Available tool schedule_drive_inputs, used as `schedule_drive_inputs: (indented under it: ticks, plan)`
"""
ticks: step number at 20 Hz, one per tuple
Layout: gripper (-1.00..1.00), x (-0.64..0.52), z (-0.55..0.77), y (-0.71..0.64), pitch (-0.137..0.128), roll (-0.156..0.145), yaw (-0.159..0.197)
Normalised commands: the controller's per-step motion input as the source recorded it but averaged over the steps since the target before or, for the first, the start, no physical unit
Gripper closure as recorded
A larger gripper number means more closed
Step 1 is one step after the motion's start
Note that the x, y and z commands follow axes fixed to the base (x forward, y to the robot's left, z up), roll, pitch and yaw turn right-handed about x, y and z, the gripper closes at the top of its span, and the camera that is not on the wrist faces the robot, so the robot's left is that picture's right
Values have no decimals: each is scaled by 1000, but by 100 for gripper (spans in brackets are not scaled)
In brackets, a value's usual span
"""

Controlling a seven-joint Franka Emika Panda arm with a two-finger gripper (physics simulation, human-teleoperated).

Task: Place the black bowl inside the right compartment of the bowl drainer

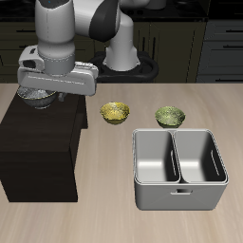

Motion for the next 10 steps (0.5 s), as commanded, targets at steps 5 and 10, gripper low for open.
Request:
schedule_drive_inputs:
  ticks: [5, 10]
  plan:
    - [100, -57, 142, 143, -32, 4, 17]
    - [100, -155, 403, 325, -73, 44, 17]
